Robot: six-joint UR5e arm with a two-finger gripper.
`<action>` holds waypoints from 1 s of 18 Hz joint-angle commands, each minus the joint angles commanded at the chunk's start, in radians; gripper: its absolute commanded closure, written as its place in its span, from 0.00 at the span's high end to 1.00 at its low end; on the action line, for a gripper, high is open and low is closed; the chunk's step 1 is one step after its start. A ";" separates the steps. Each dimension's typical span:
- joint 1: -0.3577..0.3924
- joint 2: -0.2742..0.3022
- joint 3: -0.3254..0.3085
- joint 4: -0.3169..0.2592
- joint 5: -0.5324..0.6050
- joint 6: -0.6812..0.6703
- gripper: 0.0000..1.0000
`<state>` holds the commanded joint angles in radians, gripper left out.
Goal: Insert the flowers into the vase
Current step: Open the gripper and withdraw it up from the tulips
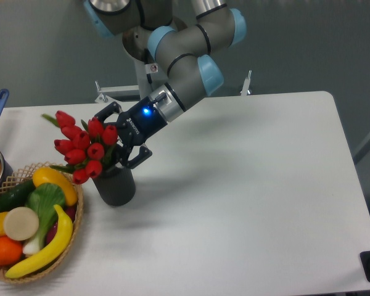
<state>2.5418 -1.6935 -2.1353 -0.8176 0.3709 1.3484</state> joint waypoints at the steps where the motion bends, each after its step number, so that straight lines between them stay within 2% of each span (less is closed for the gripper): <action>1: 0.005 0.006 0.002 0.000 0.035 0.000 1.00; 3: 0.029 0.011 0.012 0.000 0.088 0.002 1.00; 5: 0.061 0.018 0.017 0.000 0.094 0.002 1.00; 9: 0.119 0.067 0.025 -0.002 0.121 0.002 1.00; 13: 0.205 0.075 0.093 -0.002 0.288 0.002 1.00; 15: 0.241 0.075 0.149 -0.002 0.417 0.003 1.00; 18: 0.252 0.051 0.222 0.000 0.624 0.003 1.00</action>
<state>2.7933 -1.6428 -1.9131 -0.8176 0.9950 1.3514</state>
